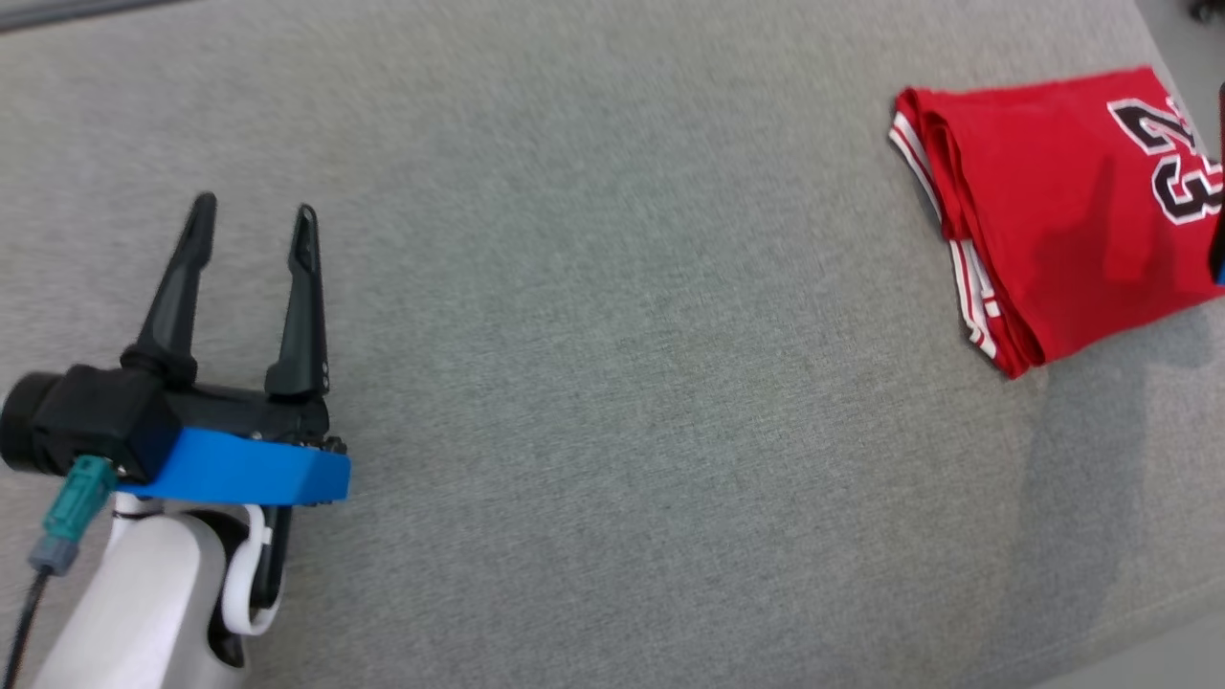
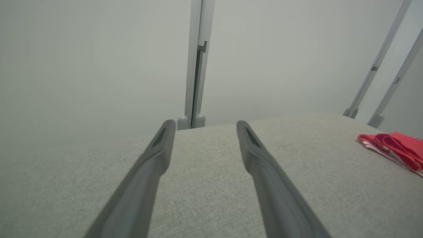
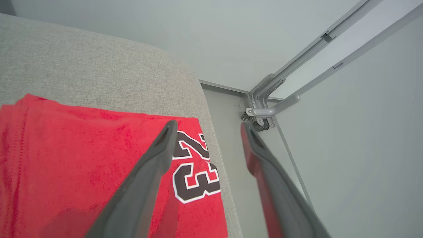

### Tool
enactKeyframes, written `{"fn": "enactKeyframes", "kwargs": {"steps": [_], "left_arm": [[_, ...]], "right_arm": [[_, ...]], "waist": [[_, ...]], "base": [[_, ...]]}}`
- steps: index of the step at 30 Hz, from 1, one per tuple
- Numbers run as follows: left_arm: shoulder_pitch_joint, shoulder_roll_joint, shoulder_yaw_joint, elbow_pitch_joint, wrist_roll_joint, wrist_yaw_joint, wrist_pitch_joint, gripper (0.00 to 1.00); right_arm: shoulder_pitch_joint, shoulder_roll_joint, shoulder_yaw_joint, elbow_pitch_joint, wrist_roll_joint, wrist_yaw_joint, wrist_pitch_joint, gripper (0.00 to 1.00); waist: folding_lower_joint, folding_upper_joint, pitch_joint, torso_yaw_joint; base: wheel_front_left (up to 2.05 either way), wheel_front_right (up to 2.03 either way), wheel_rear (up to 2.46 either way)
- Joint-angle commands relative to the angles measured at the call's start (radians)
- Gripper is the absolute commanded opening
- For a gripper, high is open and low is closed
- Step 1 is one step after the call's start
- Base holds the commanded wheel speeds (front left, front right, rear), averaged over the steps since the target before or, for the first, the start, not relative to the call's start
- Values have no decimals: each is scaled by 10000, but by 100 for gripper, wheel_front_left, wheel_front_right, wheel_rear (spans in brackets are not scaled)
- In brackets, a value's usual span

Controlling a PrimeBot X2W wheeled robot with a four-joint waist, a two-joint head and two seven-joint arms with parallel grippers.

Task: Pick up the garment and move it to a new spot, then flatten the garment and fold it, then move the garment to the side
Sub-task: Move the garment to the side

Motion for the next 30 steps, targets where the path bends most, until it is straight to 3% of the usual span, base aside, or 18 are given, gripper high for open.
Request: {"fn": "enactKeyframes", "kwargs": {"steps": [1, 6, 11, 21, 30], "left_arm": [[167, -149, -72, 209, -103, -14, -176, 100], [580, -599, -82, 979, -351, -65, -524, 100], [1237, -888, 64, 1551, -516, 7, -733, 100], [2648, -1402, 489, 2133, -694, 2, -818, 100], [3389, -1685, 691, 2005, -495, 24, -824, 100]], "right_arm": [[290, 146, 45, -111, 119, 2, -293, 100], [1520, 612, 92, -1068, 1020, 2, -1417, 100], [3601, 1555, 309, -2899, 1760, 2, -1917, 100], [7071, 2897, 440, -6099, 2109, 2, -1736, 100], [8249, 3570, 29, -7208, 2010, 4, -1349, 100]], "waist": [[-1, 0, -369, 101], [-1, 0, -1477, 696], [-1, 0, -2565, 1175], [-1, 0, -4000, 2051], [-1, 0, -4473, 2542]], "base": [[0, 0, 0], [0, 0, 0], [0, 0, 0], [0, 0, 0], [0, 0, 0]]}}
